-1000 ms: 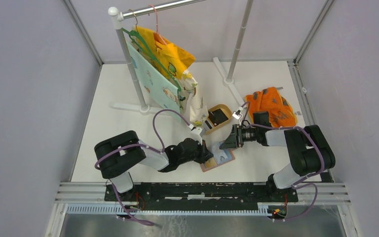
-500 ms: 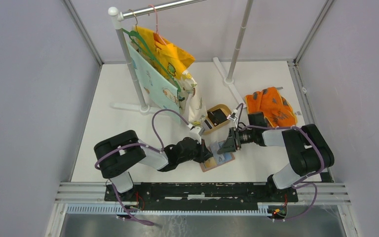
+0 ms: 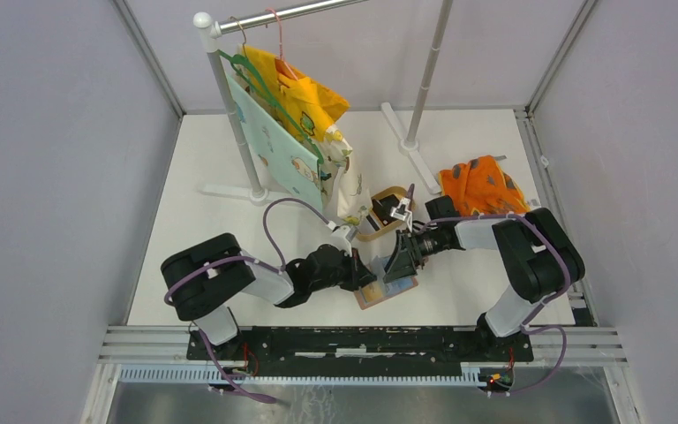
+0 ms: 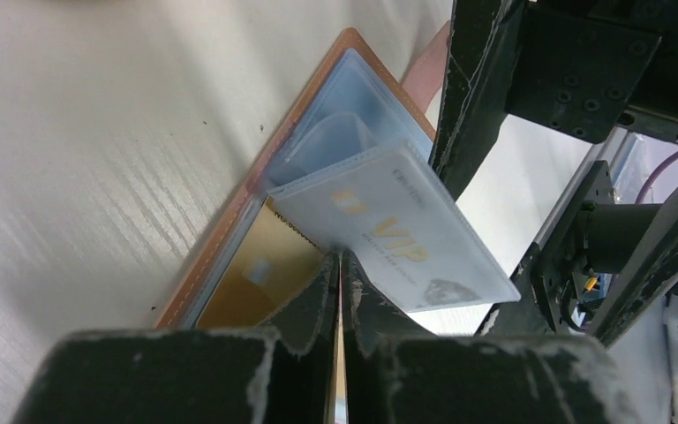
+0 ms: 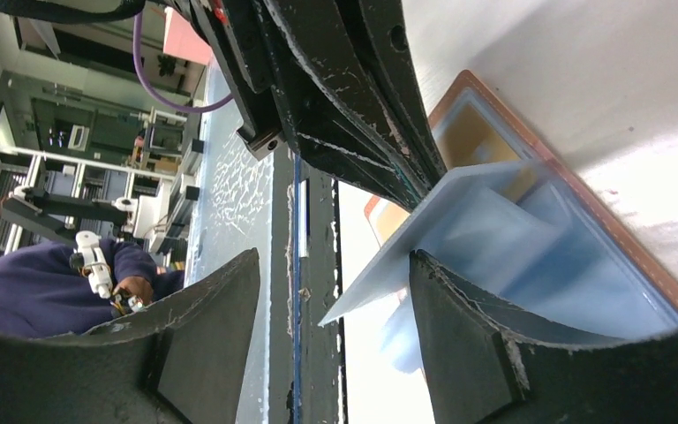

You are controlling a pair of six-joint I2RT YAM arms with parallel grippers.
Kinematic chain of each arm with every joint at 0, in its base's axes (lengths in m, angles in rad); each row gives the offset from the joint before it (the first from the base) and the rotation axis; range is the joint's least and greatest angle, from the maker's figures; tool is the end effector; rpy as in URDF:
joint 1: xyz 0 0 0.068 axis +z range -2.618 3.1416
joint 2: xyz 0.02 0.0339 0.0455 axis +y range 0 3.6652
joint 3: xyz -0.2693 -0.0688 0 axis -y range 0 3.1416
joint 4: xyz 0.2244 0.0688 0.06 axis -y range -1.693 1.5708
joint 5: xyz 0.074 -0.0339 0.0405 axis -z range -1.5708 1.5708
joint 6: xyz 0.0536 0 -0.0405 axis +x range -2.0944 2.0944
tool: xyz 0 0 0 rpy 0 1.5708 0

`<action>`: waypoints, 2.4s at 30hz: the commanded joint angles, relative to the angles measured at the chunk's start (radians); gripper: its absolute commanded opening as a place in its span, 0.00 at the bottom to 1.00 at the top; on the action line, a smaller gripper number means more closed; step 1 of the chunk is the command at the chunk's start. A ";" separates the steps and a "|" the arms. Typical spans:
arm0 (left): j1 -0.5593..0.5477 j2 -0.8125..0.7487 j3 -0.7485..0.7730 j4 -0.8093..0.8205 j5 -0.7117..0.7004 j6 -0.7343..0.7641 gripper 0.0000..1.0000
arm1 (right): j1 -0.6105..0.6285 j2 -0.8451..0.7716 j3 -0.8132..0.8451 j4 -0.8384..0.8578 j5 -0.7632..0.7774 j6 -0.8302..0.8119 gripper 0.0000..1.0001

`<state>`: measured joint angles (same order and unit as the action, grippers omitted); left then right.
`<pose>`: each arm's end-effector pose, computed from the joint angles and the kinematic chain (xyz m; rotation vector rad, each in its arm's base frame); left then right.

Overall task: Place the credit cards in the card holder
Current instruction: Turn over the card slot in the card holder, then pick up the credit card from the storage box.

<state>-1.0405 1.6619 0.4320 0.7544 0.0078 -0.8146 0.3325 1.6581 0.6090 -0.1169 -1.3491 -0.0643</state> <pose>0.1461 -0.2500 0.1318 0.2595 2.2405 -1.1059 0.2108 0.1281 0.1383 -0.8222 2.1774 1.8832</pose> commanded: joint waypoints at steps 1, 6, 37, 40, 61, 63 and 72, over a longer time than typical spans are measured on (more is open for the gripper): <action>0.018 -0.035 -0.020 0.049 0.043 -0.055 0.08 | 0.036 0.038 0.068 -0.123 -0.064 -0.161 0.69; 0.031 -0.032 -0.034 0.066 0.062 -0.081 0.05 | 0.066 0.114 0.167 -0.383 -0.091 -0.419 0.68; 0.045 -0.685 -0.055 -0.515 -0.143 0.132 0.40 | 0.158 -0.417 0.055 -0.188 0.628 -0.717 0.68; 0.047 -0.673 -0.046 -0.504 -0.155 0.190 0.51 | 0.158 -0.582 -0.015 -0.051 0.754 -0.853 0.82; 0.104 -0.680 -0.150 -0.317 -0.234 0.122 0.99 | 0.055 0.025 0.539 -0.085 0.654 -0.149 0.78; 0.109 -0.662 -0.136 -0.318 -0.244 0.148 0.97 | 0.047 0.047 0.532 -0.071 0.660 -0.107 0.78; 0.128 -0.569 -0.146 -0.201 -0.230 0.173 0.97 | 0.037 0.141 0.540 -0.069 0.710 -0.035 0.77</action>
<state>-0.9215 1.0534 0.2661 0.4400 -0.2085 -0.6827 0.3771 1.7653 1.1385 -0.2203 -0.6643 -0.1677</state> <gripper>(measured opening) 0.957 0.769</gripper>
